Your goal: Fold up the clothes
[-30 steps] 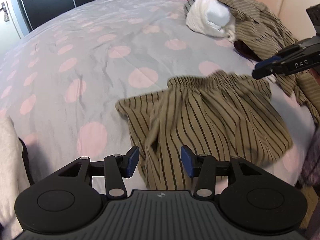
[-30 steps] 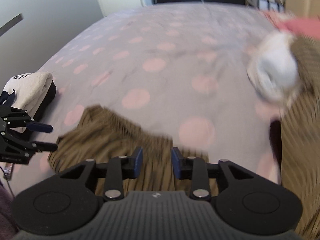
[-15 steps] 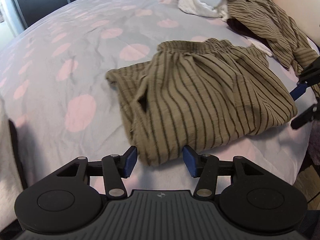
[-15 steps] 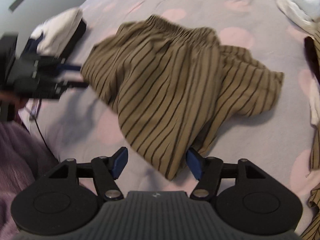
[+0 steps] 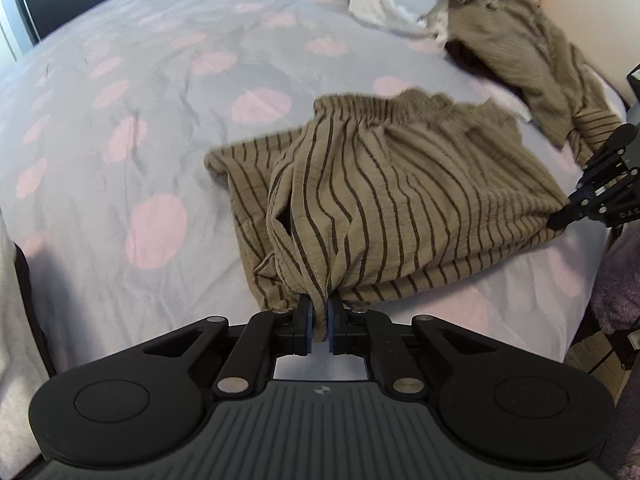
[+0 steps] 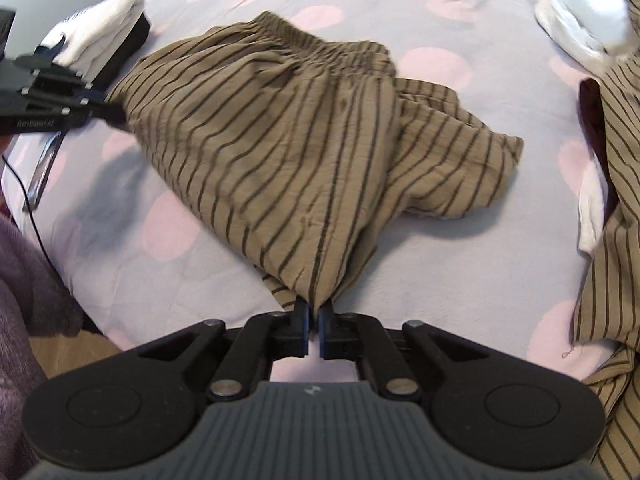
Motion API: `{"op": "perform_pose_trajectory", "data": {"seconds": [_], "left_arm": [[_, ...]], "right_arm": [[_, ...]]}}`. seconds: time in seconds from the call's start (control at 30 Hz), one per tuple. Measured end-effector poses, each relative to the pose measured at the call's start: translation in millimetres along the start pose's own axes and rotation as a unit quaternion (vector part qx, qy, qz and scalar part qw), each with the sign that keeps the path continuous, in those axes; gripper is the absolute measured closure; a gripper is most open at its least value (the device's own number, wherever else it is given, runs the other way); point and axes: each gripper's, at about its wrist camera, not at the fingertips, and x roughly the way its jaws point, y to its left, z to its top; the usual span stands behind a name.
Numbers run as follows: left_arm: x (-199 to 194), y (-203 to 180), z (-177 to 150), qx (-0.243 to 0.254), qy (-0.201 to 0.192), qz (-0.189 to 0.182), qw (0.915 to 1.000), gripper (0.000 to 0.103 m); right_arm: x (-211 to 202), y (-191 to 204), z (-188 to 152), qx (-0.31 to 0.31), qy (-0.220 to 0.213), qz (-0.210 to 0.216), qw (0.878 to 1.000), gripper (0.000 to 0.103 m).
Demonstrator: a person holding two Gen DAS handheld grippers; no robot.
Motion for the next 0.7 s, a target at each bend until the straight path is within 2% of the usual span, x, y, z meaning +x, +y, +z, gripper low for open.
{"op": "perform_pose_trajectory", "data": {"seconds": [0.1, 0.17, 0.27, 0.4, 0.5, 0.57, 0.63, 0.67, 0.7], "left_arm": [[6.3, -1.6, -0.8, 0.006, 0.017, 0.018, 0.9997, 0.087], [2.5, -0.1, -0.4, 0.004, 0.015, 0.024, 0.9996, 0.086], [-10.7, 6.3, 1.2, -0.003, 0.001, 0.035, 0.9994, 0.080], [-31.9, 11.3, 7.2, -0.020, -0.028, 0.066, 0.9972, 0.080], [-48.2, 8.6, 18.7, -0.041, -0.066, 0.052, 0.9956, 0.080], [-52.2, -2.0, 29.9, -0.040, -0.082, 0.024, 0.9956, 0.079], [-52.1, -17.0, 42.5, -0.028, -0.090, 0.000, 0.9955, 0.079], [-49.6, -26.0, 49.7, -0.019, -0.091, -0.010, 0.9956, 0.078], [-46.7, -34.9, 56.7, -0.011, -0.091, -0.018, 0.9957, 0.073]], "right_arm": [[6.7, -3.2, -1.9, -0.001, 0.019, 0.004, 1.000, 0.097], [5.0, -7.2, -1.5, 0.007, 0.021, 0.004, 1.000, 0.091], [-8.2, -19.2, -6.1, 0.030, 0.003, -0.003, 1.000, 0.074], [-28.7, -41.3, -12.6, 0.072, -0.034, -0.026, 0.996, 0.072], [-42.3, -65.9, -13.8, 0.132, -0.070, -0.049, 0.987, 0.072], [-45.7, -81.8, -14.2, 0.176, -0.097, -0.056, 0.978, 0.072], [-43.9, -95.0, -11.7, 0.217, -0.115, -0.047, 0.968, 0.070], [-41.8, -100.3, -8.2, 0.234, -0.119, -0.036, 0.964, 0.067], [-39.7, -103.6, -4.8, 0.246, -0.122, -0.029, 0.961, 0.057]]}}
